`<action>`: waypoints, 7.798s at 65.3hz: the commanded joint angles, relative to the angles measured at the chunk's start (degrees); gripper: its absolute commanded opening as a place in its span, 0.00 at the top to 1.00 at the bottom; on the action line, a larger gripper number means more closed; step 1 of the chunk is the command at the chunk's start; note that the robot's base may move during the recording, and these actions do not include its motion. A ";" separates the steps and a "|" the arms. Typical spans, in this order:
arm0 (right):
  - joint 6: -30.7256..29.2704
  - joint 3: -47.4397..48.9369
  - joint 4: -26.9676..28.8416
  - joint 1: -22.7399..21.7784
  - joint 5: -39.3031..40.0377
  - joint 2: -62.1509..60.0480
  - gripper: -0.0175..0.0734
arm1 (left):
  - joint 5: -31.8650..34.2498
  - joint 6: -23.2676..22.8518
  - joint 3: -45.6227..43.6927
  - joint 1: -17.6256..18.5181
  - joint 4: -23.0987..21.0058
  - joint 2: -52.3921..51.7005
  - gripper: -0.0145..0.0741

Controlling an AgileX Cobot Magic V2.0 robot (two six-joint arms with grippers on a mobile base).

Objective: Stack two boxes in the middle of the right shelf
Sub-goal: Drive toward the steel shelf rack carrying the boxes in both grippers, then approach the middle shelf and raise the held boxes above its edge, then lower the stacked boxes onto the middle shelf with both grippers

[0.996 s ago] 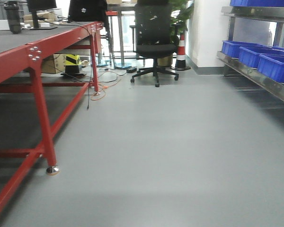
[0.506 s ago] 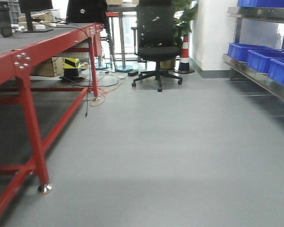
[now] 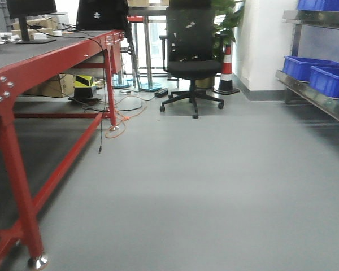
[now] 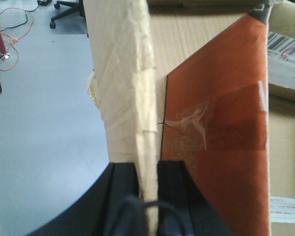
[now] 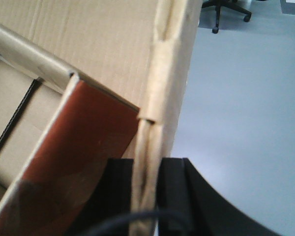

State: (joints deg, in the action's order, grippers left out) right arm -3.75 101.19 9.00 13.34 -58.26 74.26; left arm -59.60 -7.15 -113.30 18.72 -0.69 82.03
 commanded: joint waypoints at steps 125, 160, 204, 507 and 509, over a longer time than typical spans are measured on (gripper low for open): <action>-0.68 0.67 -1.73 -0.54 1.93 -0.69 0.98 | 4.13 0.53 -0.72 -0.15 1.60 -1.09 0.96; -0.68 0.67 -1.73 -0.54 1.93 -0.69 0.98 | 4.13 0.53 -0.72 -0.15 1.60 -1.09 0.96; -0.68 0.67 -1.73 -0.54 1.93 -0.69 0.98 | 4.13 0.53 -0.72 -0.15 1.60 -1.09 0.96; -0.20 0.67 0.44 -0.54 -5.46 8.31 0.98 | -6.43 0.53 -0.62 -0.15 10.23 9.91 0.96; -0.20 0.67 0.44 -0.54 -5.84 9.50 0.98 | -6.54 0.53 -0.62 -0.15 10.50 10.54 0.96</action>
State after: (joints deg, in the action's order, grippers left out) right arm -3.40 101.22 9.74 13.34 -64.70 82.19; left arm -67.40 -7.15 -113.53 18.84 4.53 91.08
